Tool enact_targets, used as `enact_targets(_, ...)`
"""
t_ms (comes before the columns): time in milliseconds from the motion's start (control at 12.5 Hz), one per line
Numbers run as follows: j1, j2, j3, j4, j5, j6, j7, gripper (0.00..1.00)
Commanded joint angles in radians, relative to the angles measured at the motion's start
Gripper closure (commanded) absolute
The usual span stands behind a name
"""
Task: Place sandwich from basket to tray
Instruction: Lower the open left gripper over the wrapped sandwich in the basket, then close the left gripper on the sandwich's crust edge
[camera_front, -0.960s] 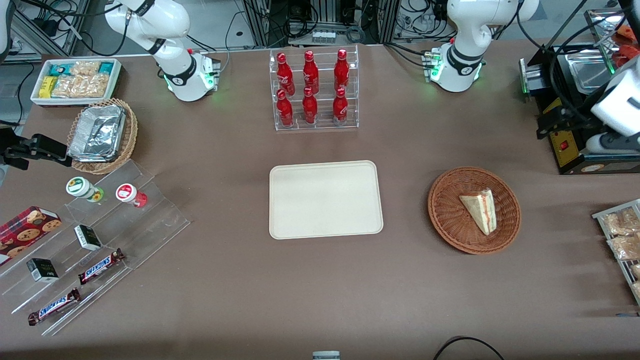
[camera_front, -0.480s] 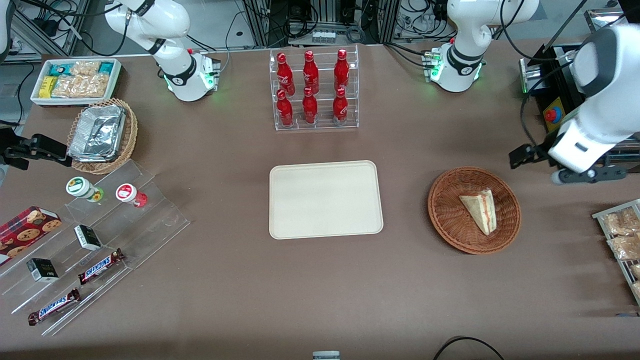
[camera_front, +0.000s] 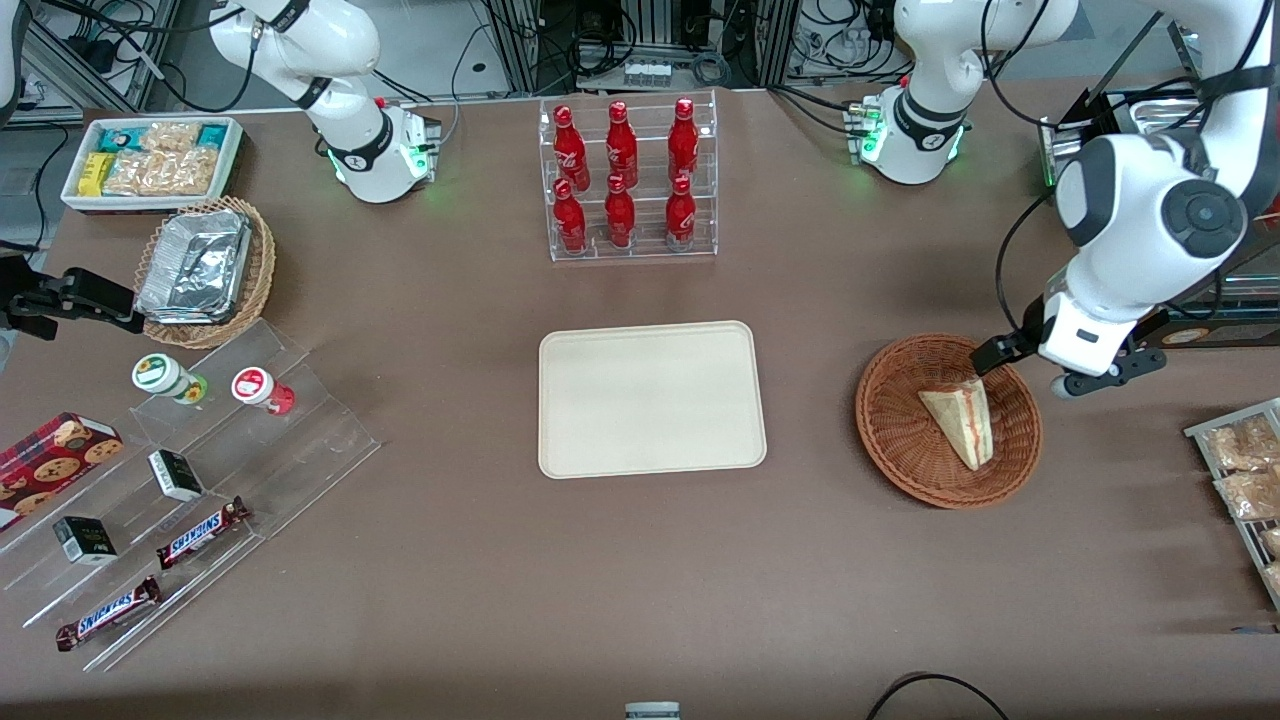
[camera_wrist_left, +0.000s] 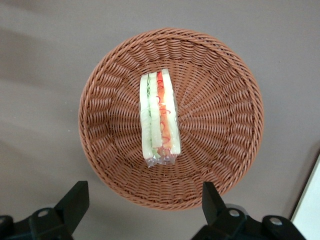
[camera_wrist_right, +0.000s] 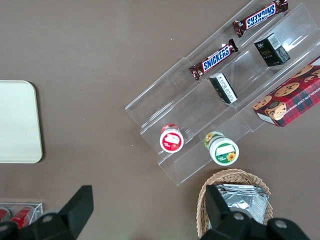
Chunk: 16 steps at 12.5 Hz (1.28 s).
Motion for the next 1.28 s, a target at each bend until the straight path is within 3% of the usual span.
enact_targets(0,-0.017,0.066,-0.008,-0.001,0.010,0.084,-0.084,0.00)
enact_targets(1120,-0.016,0.242,-0.005,0.002,0.008,0.247,-0.121,0.00)
enact_targets(1200,-0.013,0.246,-0.003,0.003,0.008,0.245,-0.123,0.07)
